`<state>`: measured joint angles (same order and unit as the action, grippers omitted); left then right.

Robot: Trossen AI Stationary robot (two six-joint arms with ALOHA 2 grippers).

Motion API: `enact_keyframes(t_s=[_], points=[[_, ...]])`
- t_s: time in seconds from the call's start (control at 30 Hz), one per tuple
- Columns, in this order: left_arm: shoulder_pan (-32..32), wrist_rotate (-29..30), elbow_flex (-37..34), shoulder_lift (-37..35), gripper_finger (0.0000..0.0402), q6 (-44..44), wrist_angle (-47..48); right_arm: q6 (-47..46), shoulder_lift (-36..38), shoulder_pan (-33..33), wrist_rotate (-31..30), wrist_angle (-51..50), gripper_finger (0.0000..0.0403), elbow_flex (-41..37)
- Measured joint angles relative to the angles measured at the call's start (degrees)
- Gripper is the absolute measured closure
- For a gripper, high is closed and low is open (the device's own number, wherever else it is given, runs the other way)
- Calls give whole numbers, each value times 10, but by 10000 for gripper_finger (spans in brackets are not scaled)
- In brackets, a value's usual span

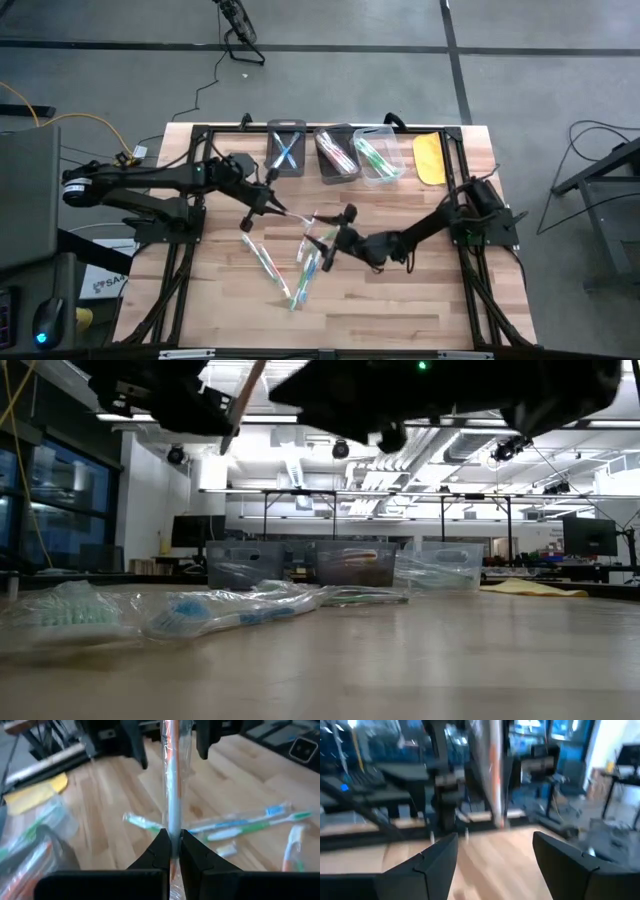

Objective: Pick & Place Toothbrushes
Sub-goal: Put the orange toothbrush into the right black bin

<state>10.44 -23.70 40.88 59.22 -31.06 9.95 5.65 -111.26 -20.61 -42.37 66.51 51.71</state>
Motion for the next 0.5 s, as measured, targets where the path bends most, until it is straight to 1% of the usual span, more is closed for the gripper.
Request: enact_keyframes(t_s=[0.1,0.17,0.33,0.5], points=[[0,-24,-8,0,392,1,-25,39,0,18,42,55,151,3],[0,-29,-10,0,392,3,-33,51,0,31,75,66,151,10],[0,-29,-10,5,392,5,-41,51,1,64,172,46,151,48],[0,-29,-10,7,392,8,-38,50,1,85,196,-9,158,81]])
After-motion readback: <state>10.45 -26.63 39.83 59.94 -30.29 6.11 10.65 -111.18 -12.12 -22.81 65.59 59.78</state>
